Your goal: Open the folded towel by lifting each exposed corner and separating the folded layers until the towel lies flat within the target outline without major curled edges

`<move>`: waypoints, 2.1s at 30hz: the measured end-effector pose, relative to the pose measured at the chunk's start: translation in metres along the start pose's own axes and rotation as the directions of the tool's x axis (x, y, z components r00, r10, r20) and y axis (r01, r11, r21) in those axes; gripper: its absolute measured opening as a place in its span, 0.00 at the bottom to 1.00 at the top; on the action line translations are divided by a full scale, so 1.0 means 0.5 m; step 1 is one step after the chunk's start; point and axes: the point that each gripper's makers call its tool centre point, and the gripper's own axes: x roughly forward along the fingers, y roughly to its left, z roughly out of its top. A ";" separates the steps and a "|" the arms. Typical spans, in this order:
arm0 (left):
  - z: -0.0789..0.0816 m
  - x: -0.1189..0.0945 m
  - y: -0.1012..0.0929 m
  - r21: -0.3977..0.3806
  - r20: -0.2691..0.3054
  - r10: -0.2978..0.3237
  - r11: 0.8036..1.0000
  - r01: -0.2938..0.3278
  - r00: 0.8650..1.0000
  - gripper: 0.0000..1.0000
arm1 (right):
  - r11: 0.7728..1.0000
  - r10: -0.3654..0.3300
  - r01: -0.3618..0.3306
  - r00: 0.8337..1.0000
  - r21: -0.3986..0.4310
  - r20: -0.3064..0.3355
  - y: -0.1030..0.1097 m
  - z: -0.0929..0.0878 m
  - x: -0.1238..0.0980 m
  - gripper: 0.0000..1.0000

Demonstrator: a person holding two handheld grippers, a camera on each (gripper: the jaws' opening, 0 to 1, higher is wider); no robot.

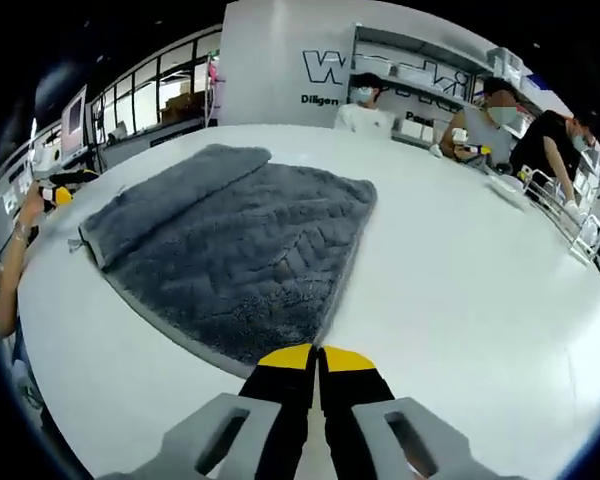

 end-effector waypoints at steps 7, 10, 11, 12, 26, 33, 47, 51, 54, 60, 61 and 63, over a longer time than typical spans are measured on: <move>0.001 0.000 0.003 0.000 -0.001 -0.001 1.000 0.001 1.000 0.94 | 0.997 -0.060 0.059 0.998 -0.043 -0.017 -0.030 -0.008 -0.006 0.00; 0.000 -0.002 0.000 0.000 -0.001 0.000 1.000 0.000 1.000 0.94 | 0.995 -0.082 0.080 0.996 -0.059 -0.025 -0.038 -0.012 -0.009 0.00; -0.001 -0.002 -0.001 0.000 -0.001 0.000 1.000 0.000 1.000 0.94 | 0.994 -0.089 0.087 0.996 -0.065 -0.027 -0.041 -0.012 -0.010 0.00; -0.001 -0.002 -0.001 -0.001 -0.001 0.000 1.000 0.000 1.000 0.94 | 0.993 -0.097 0.095 0.995 -0.069 -0.030 -0.045 -0.013 -0.010 0.00; -0.005 0.001 0.001 -0.006 -0.008 0.001 1.000 -0.001 1.000 0.94 | 0.978 -0.178 0.172 0.983 -0.119 -0.039 -0.097 -0.020 -0.012 0.00; -0.004 0.001 0.001 -0.009 -0.007 0.003 1.000 -0.003 1.000 0.94 | 0.971 -0.201 0.205 0.979 -0.127 0.044 -0.089 0.018 -0.026 0.29; 0.002 0.004 -0.010 -0.019 0.010 0.003 1.000 -0.003 1.000 0.93 | 0.990 -0.029 0.075 0.939 -0.123 0.343 0.096 0.293 0.014 0.88; -0.003 0.007 -0.002 -0.025 0.000 0.010 1.000 -0.010 1.000 0.93 | 0.987 -0.023 0.076 0.937 -0.142 0.348 0.132 0.340 0.050 0.94; -0.005 0.010 0.006 -0.032 -0.005 0.018 0.999 -0.018 1.000 0.92 | 0.995 -0.028 0.064 0.918 -0.078 0.396 0.138 0.376 0.077 0.99; -0.002 0.014 0.011 -0.038 -0.004 0.046 0.998 -0.046 0.999 0.91 | 0.998 -0.063 0.067 0.931 -0.001 0.360 0.122 0.342 0.117 0.99; 0.001 0.015 0.013 -0.043 -0.002 0.059 0.997 -0.059 0.998 0.90 | 0.998 -0.057 0.067 0.925 -0.014 0.377 0.122 0.345 0.119 0.99; 0.017 0.016 0.031 -0.050 0.028 0.137 0.989 -0.136 0.990 0.88 | 0.997 -0.034 0.056 0.930 -0.049 0.366 0.130 0.330 0.121 0.98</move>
